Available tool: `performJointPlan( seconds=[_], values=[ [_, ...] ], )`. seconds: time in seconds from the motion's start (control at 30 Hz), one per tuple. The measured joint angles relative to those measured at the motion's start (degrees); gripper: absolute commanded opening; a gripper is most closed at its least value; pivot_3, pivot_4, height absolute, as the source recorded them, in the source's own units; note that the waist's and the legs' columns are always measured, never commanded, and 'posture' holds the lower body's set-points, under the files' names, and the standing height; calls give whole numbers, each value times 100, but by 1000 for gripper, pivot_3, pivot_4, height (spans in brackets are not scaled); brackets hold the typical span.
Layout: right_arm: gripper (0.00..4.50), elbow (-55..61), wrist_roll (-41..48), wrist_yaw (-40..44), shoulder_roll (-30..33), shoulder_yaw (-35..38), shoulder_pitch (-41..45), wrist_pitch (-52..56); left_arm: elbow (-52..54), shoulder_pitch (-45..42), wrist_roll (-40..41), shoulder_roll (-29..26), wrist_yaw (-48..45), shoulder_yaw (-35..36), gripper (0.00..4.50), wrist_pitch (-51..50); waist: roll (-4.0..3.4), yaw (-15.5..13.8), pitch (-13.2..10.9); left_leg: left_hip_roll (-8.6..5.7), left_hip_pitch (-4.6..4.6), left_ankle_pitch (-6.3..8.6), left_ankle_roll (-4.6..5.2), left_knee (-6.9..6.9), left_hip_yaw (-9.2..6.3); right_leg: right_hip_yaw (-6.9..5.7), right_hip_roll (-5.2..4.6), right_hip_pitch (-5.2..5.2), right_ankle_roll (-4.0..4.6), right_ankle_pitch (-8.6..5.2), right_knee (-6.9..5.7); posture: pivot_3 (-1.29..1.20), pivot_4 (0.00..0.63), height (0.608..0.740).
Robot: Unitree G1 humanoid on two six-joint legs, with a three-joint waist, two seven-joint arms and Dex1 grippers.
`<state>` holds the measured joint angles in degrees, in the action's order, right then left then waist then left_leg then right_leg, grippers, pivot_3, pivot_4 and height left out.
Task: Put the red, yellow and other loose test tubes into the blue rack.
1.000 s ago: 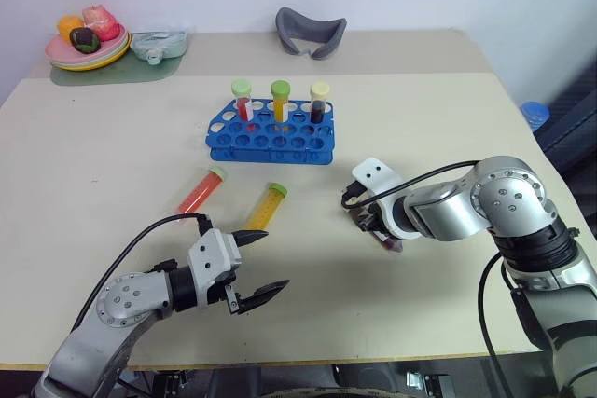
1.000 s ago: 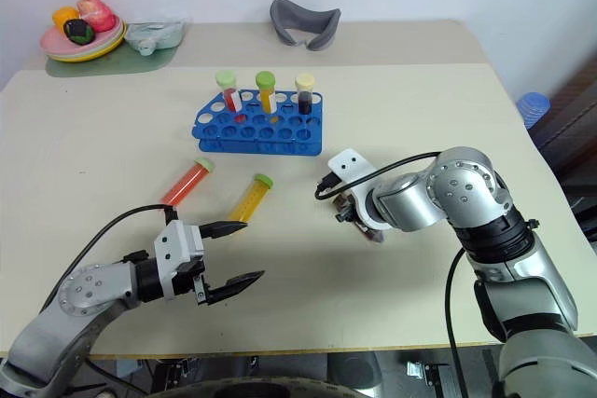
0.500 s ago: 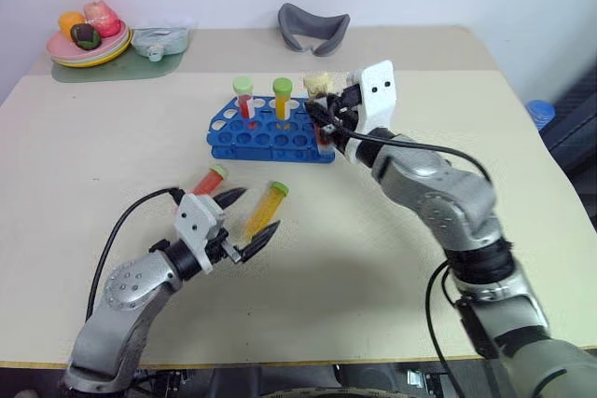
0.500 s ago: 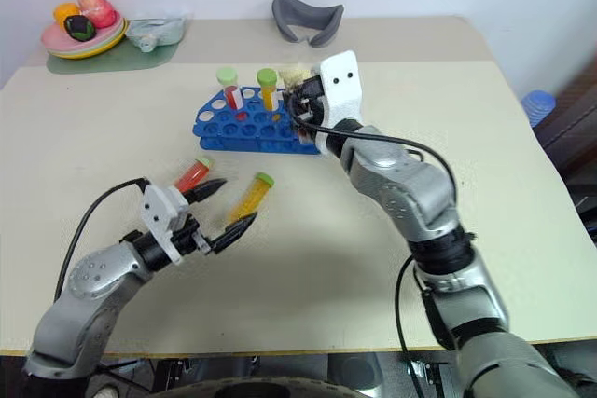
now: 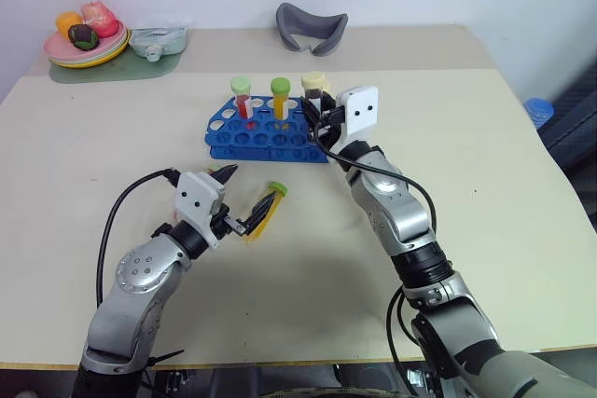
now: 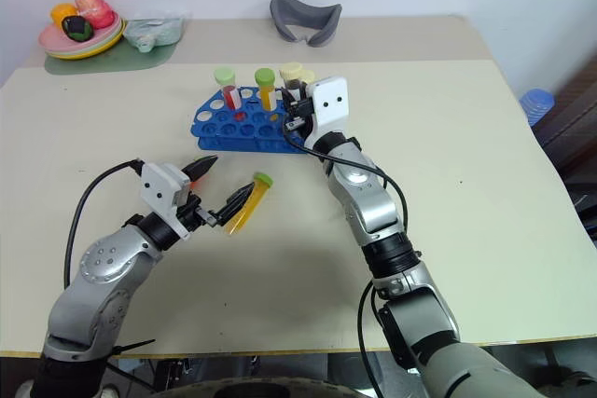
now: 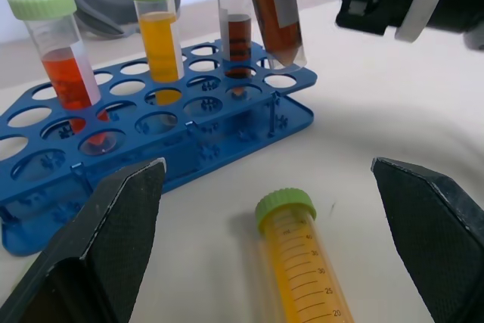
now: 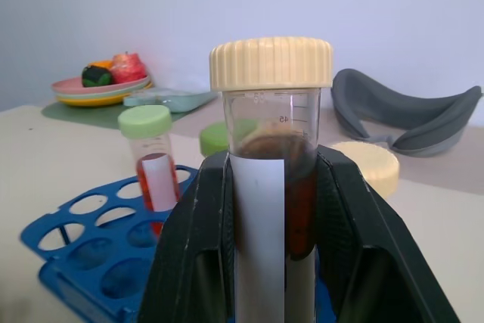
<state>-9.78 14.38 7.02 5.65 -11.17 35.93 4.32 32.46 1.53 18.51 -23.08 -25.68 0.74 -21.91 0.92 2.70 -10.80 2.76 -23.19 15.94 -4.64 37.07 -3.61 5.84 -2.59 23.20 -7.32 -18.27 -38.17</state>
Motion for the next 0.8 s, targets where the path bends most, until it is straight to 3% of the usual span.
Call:
performJointPlan(
  seconds=[0.73,0.8],
  values=[
    [956,-1439,-661,267,-582,605,294,-1146,52,325,82,-39,-154,20,4500,108,-1,77,0,0,3,-7,-13,0,0,0,-1,0,0,0,-8,0,150,740],
    [1899,-1487,-680,316,-613,617,296,-1224,52,304,83,-39,-144,20,4500,97,-1,109,0,0,3,-12,-21,0,-1,0,-1,0,0,0,-13,0,150,740]
  ],
)
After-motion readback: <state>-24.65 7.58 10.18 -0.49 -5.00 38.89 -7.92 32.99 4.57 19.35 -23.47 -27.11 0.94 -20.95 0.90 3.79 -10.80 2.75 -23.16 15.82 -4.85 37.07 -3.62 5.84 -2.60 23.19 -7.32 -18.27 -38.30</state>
